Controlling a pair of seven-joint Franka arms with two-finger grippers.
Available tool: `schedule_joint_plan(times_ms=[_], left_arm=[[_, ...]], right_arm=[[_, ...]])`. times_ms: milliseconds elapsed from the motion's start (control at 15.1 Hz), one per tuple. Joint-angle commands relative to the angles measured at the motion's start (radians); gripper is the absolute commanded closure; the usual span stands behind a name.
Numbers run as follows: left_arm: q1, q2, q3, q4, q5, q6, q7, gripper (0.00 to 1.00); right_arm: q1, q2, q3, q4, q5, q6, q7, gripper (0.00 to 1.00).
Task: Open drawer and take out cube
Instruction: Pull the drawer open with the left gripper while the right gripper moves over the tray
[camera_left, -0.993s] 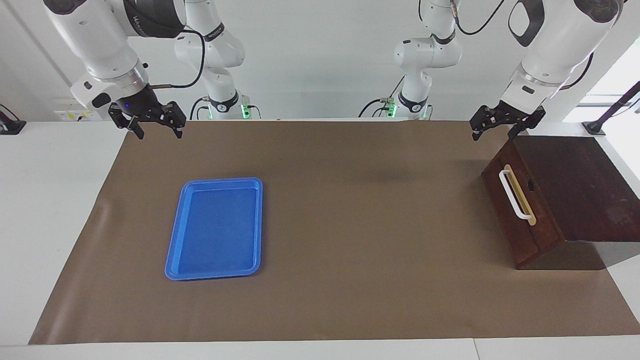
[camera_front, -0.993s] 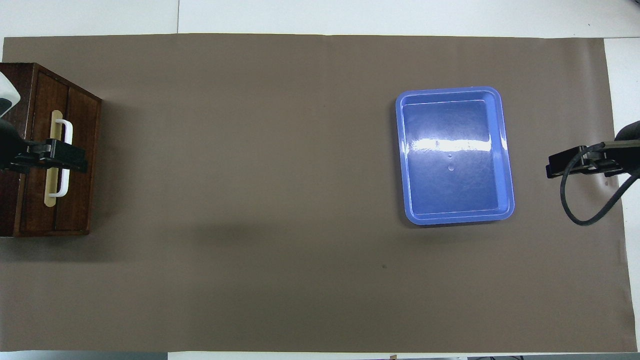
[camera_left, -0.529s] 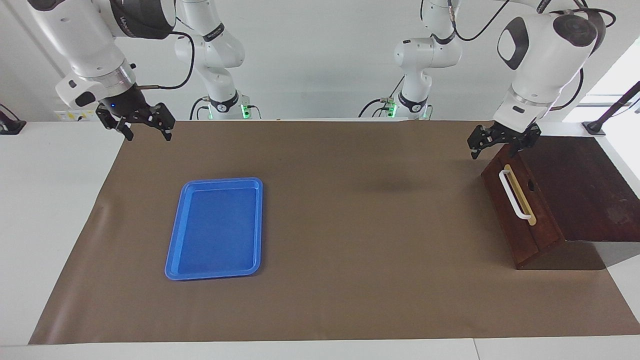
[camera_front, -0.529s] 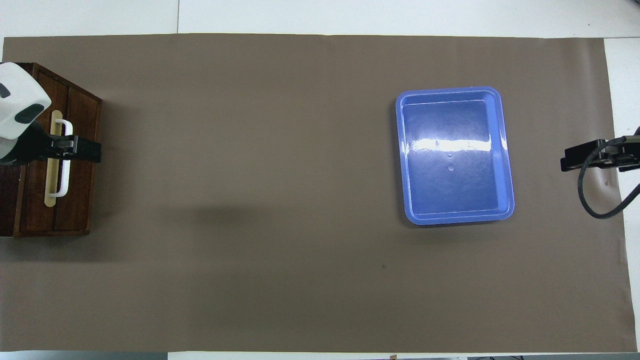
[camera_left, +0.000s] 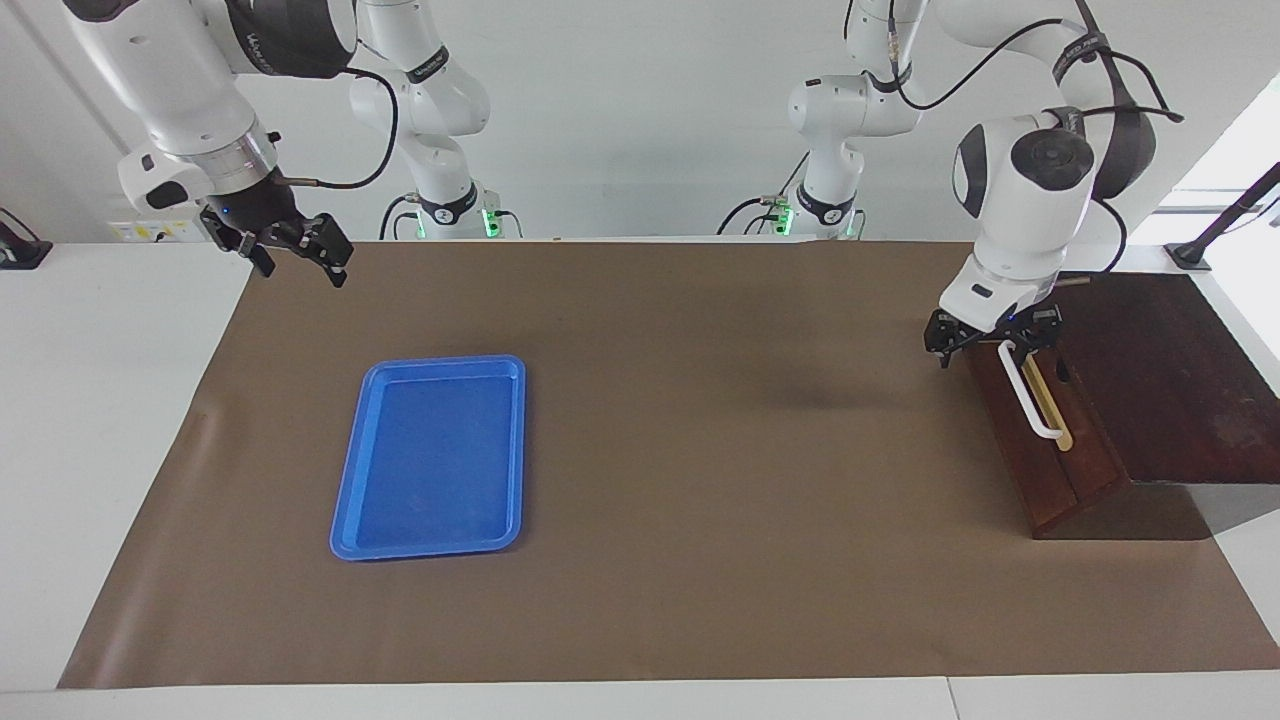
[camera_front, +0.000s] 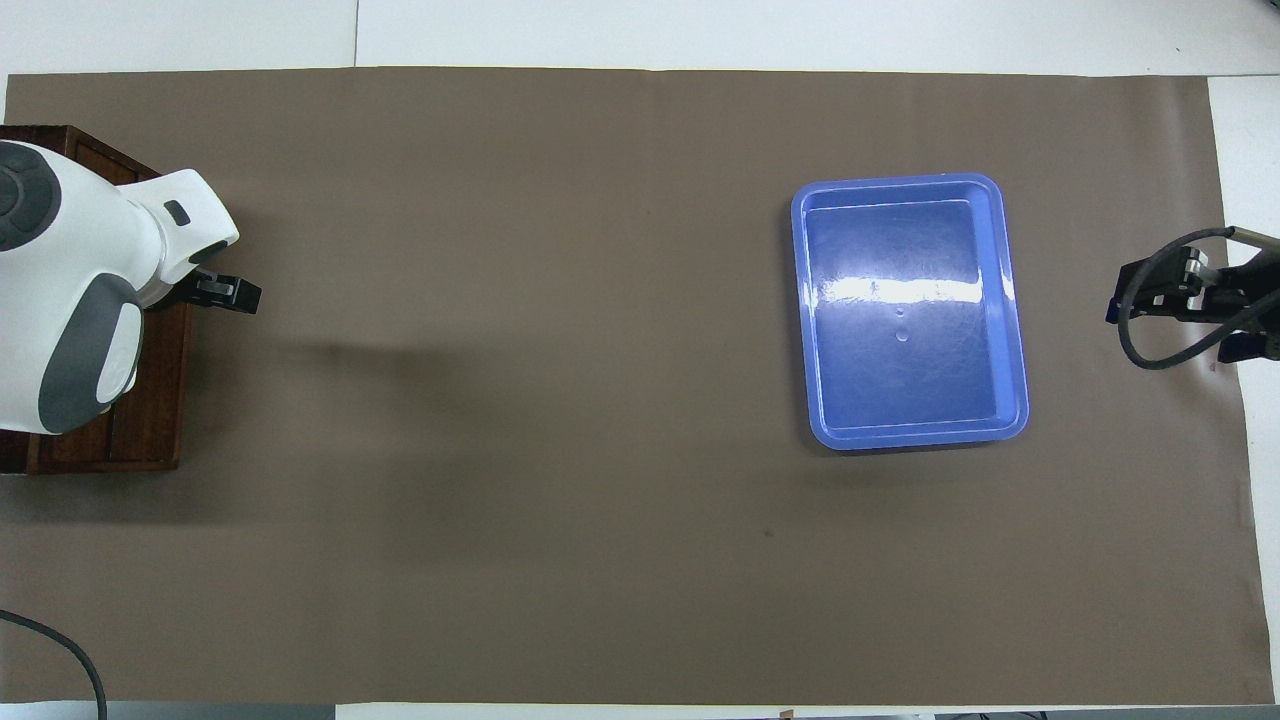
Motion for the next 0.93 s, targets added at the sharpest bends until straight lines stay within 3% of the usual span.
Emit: schedule_joint_plan(times_ms=[0,331,860], left_arm=[[0.017,-0.017,0.004,-0.03,0.066,0.04,0.008,0.0],[0.055,-0.026,0.004,-0.094,0.068,0.115,0.008,0.0],[0.066,0.009,0.004,-0.114,0.066,0.191,-0.007,0.0]], right_arm=[[-0.009,0.012,0.004,-0.004,0.061,-0.002,0.167,0.01],[-0.003,0.043,0.01,-0.012,0.094,-0.014,0.526,0.02],[-0.003,0.086,0.008,-0.02,0.332,0.0,0.893,0.02]])
